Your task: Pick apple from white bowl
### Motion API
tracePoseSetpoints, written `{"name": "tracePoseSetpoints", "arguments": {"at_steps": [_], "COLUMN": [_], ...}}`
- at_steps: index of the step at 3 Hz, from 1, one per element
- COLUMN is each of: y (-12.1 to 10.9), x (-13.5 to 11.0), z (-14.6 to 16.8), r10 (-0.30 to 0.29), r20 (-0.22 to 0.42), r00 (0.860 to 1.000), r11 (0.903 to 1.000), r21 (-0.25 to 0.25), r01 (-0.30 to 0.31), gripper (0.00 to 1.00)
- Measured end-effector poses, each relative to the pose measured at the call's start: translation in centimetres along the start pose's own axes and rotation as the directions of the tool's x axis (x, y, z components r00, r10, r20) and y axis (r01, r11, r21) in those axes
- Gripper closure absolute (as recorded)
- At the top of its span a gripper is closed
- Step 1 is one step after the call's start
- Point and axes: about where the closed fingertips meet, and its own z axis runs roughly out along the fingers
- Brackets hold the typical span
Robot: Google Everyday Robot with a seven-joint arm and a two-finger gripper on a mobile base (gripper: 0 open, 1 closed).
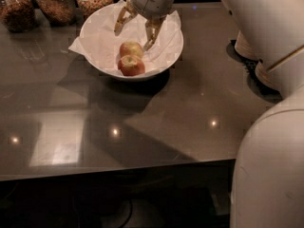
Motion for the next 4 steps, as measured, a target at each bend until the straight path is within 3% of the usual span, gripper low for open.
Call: {"name": "tracePoseSetpoints", "arguments": {"at_steps": [1, 4], "y": [0.9, 2.3], "x": [0.1, 0.9], "z": [1.5, 4.4], "r10": [0.008, 0.01], "r20": [0.025, 0.057], "r00": [1.0, 0.998], "r11": [0.9997, 0.9986], "r21": [-0.025, -0.052], "r01": [-0.008, -0.007], "gripper": [0.36, 0.3]}}
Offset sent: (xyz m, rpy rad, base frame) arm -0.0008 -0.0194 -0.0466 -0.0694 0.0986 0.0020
